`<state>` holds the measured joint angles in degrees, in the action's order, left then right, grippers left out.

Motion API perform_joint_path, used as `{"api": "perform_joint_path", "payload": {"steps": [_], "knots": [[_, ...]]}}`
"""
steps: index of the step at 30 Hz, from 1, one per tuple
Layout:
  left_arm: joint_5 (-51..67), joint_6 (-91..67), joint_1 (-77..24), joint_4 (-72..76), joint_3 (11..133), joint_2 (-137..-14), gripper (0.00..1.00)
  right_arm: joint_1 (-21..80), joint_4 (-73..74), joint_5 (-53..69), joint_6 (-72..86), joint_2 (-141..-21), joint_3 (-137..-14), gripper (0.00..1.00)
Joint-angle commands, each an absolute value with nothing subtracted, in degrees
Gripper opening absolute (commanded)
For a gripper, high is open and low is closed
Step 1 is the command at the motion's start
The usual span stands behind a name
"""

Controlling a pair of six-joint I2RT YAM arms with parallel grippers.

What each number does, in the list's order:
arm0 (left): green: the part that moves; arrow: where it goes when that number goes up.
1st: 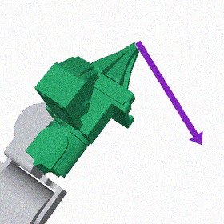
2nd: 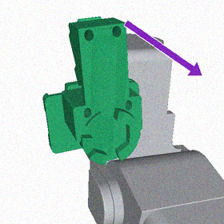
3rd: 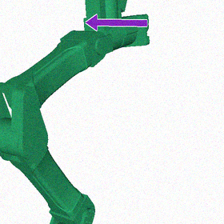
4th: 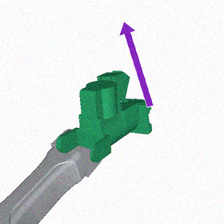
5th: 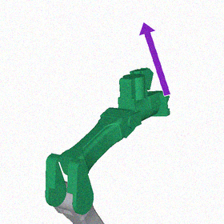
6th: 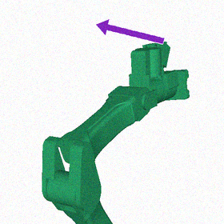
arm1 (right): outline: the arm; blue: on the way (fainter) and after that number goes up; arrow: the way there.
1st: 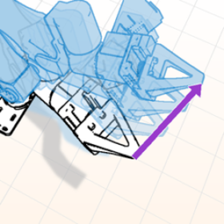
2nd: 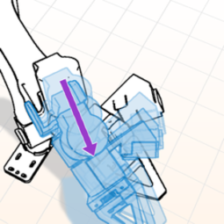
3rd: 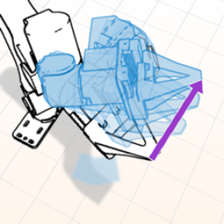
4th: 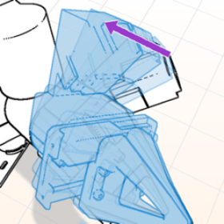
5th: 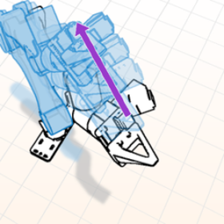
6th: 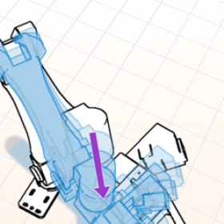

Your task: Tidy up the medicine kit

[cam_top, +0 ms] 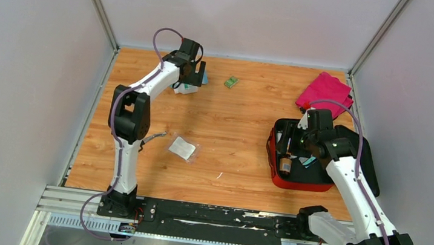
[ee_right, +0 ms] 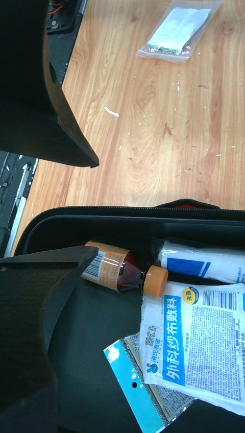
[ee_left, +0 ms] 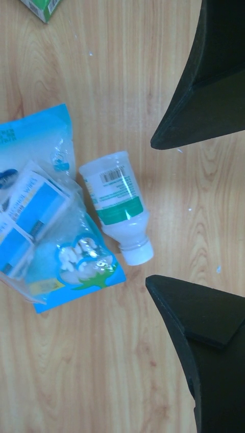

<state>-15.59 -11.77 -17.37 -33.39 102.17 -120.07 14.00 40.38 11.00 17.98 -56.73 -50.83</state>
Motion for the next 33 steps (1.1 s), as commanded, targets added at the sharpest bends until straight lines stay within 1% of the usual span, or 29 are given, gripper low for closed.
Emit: {"api": "perform_joint_path", "payload": {"steps": [1, 3, 5, 9, 15, 21, 25, 29, 33], "knots": [[-11.4, 0.2, -16.9, -33.15, 107.57, -123.02, 1.0, 13.27, 40.56, 12.43, 17.66, -56.27, -49.84, 0.63], [-7.96, 5.65, -16.8, -34.43, 108.79, -124.34, 1.0, 13.34, 40.59, 12.57, 17.62, -56.12, -49.75, 0.63], [-7.46, 10.17, -16.79, -35.89, 109.67, -125.64, 1.0, 13.27, 40.56, 12.74, 17.49, -56.33, -49.74, 0.63], [-4.37, 15.31, -16.51, -37.8, 109.29, -126.25, 1.0, 13.23, 40.69, 13.65, 17.55, -56.97, -49.98, 0.63], [3.37, 16.75, -14.76, -37.86, 109.02, -128.05, 0.99, 13.27, 40.78, 14.58, 17.55, -57.39, -50.39, 0.63], [7.22, 15.16, -14.41, -39.02, 110.35, -130.55, 0.94, 13.37, 41.49, 14.94, 16.98, -57.46, -51.18, 0.63], [7.58, 14.24, -14.41, -39.09, 109.75, -131.05, 0.87, 13.4, 41.86, 15.11, 17.29, -57.53, -51.68, 0.63], [8.15, 13.18, -14.41, -39.05, 108.03, -129.76, 0.72, 13.35, 41.75, 15.18, 18.26, -56.9, -51.18, 0.63], [7.76, 11.72, -14.48, -39.01, 106.86, -128.51, 0.69, 13.36, 41.66, 15.51, 18.43, -56.81, -50.81, 0.62]]}}
